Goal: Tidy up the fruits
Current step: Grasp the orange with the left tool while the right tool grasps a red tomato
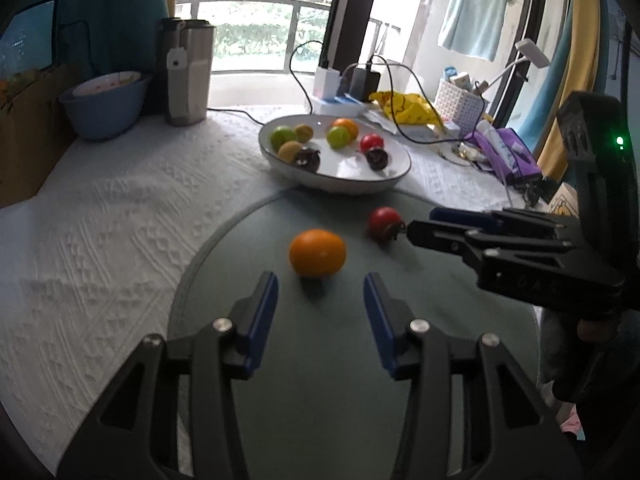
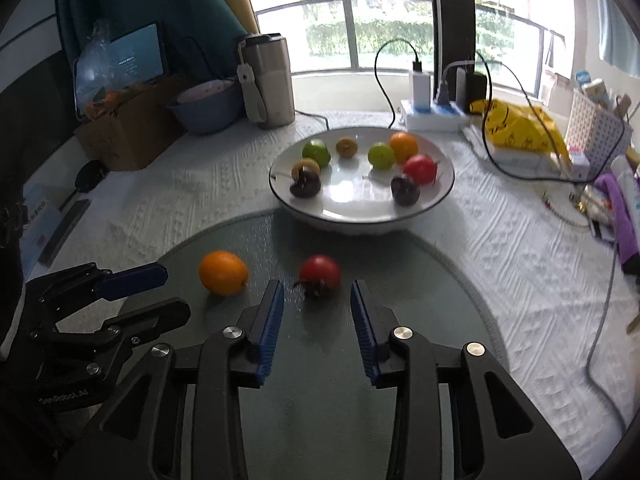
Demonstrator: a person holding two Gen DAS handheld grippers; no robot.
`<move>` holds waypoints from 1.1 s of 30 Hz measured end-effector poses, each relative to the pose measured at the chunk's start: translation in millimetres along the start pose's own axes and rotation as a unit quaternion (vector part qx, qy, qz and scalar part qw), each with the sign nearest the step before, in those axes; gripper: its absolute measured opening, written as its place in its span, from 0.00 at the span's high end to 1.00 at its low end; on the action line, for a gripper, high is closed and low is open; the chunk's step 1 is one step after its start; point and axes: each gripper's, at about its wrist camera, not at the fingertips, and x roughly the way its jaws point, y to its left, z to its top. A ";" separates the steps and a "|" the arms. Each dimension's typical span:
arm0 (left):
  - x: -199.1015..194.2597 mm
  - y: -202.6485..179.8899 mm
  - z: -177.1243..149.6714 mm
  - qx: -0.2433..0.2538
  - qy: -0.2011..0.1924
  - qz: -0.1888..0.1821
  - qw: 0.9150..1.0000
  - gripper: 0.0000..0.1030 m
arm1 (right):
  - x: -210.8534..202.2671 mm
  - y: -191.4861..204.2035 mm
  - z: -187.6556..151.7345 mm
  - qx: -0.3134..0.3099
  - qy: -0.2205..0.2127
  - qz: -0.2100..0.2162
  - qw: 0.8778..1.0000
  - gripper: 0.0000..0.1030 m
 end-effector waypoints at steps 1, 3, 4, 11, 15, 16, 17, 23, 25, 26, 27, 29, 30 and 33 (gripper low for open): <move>1.6 -0.7 -0.3 0.001 0.001 -0.001 1.000 0.55 | 2.0 -0.8 -1.0 0.001 0.002 0.001 1.000 0.64; 5.0 -1.5 0.0 0.002 0.003 -0.002 1.000 0.55 | 6.7 -1.6 -1.5 0.001 0.007 0.005 1.000 0.64; 7.3 -2.2 0.8 0.002 0.004 0.000 1.000 0.55 | 9.1 -1.6 -1.2 0.001 0.009 0.007 1.000 0.64; 26.2 -5.3 10.5 0.005 0.020 0.002 1.000 0.54 | 23.7 -3.2 6.2 -0.001 0.020 0.017 1.000 0.64; 35.8 -3.0 15.6 -0.001 0.031 0.003 1.000 0.54 | 32.6 -7.6 10.8 0.007 0.027 0.021 0.999 0.64; 37.5 -2.3 16.5 -0.002 0.034 0.003 0.999 0.53 | 34.7 -9.1 11.8 0.010 0.030 0.023 0.999 0.64; 39.7 -1.9 17.2 -0.003 0.038 0.004 0.999 0.53 | 36.1 -10.5 13.0 0.013 0.031 0.026 0.999 0.64; 47.8 -1.8 20.1 -0.005 0.049 0.007 0.999 0.53 | 41.9 -10.9 19.0 0.009 0.034 0.029 0.999 0.64; 48.0 -0.4 20.8 -0.009 0.048 0.010 0.999 0.53 | 43.3 -9.4 19.9 0.005 0.034 0.027 0.999 0.64; 48.7 -0.6 21.7 -0.008 0.048 0.011 0.999 0.53 | 43.7 -8.1 19.9 0.002 0.035 0.025 0.999 0.64; 49.1 -1.1 22.0 -0.006 0.048 0.013 0.999 0.53 | 43.9 -7.8 19.7 0.001 0.034 0.024 0.999 0.64; 49.5 -2.0 22.6 -0.003 0.047 0.014 0.999 0.54 | 43.9 -7.9 19.3 0.001 0.034 0.025 0.999 0.68; 49.2 -1.9 22.9 -0.003 0.044 0.015 0.999 0.55 | 43.8 -8.1 18.9 0.001 0.035 0.025 0.999 0.71; 48.0 -1.7 23.9 -0.002 0.037 0.015 0.999 0.60 | 42.1 -7.5 17.2 -0.001 0.035 0.024 0.999 0.71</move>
